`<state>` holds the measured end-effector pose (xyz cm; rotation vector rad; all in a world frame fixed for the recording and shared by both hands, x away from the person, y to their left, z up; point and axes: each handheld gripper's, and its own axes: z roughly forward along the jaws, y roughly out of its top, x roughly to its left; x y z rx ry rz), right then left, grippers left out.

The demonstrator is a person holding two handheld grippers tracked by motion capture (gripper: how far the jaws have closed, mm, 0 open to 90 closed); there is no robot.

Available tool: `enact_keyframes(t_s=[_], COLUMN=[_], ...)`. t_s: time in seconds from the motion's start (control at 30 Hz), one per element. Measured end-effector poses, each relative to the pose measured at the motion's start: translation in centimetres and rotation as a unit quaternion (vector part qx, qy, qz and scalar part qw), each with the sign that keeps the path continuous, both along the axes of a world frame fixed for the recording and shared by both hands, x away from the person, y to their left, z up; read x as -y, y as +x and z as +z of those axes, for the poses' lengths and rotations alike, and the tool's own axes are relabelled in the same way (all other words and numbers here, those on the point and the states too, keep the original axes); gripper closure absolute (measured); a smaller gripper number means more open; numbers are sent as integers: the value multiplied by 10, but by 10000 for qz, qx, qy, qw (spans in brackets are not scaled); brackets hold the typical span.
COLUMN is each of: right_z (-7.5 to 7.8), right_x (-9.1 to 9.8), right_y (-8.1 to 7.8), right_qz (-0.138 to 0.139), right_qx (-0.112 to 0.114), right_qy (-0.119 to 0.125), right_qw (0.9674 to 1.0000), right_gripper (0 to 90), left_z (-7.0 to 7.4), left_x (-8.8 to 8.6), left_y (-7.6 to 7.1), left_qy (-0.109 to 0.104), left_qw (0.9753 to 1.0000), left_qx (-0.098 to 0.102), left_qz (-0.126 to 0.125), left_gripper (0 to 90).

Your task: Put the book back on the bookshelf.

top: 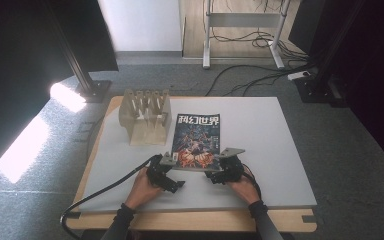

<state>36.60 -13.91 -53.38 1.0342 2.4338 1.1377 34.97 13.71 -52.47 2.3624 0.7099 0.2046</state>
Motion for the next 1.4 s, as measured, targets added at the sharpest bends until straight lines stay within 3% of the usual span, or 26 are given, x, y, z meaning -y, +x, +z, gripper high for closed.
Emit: enact_keyframes(t_s=[0.1,0.23,0.4,0.43,0.47,0.6,0.7,0.77,0.87,1.0,1.1,1.4], right_z=[0,0,0,2,4,11,15,14,12,8,8,10], right_x=[3,9,17,21,23,28,28,28,25,21,20,17], right_y=[-9,-18,-20,-20,-19,-13,-3,4,15,28,34,57], right_qz=[-2,34,101,169,198,17,-120,-165,-287,-365,-376,-349], right_qx=[38,97,17,-101,-132,-29,19,30,10,-51,-82,-192], right_qy=[-76,-200,-49,12,24,24,-16,-43,-93,-97,-103,-172], right_qw=[10000,9997,9999,9998,9997,10000,9999,9999,9995,9993,9992,9991], right_gripper=[127,127,128,131,130,127,127,127,128,127,127,124], left_z=[1,0,3,8,12,20,19,15,6,-3,-3,-3], left_x=[3,8,5,-1,-4,-22,-35,-39,-38,-30,-26,3], left_y=[-13,-30,-31,-27,-23,3,26,40,53,53,49,34], left_qy=[-101,-165,-348,-488,-467,-199,-36,104,140,-60,-36,-110], left_qw=[9999,9995,9973,9968,9973,9993,9989,9980,9977,9987,9984,9994], left_qx=[-102,-98,-271,-180,-71,249,418,479,435,314,392,303], left_qz=[-75,-245,-580,-600,-562,-197,191,398,497,392,405,-158], left_gripper=[0,0,0,0,0,0,0,0,0,0,0,0])
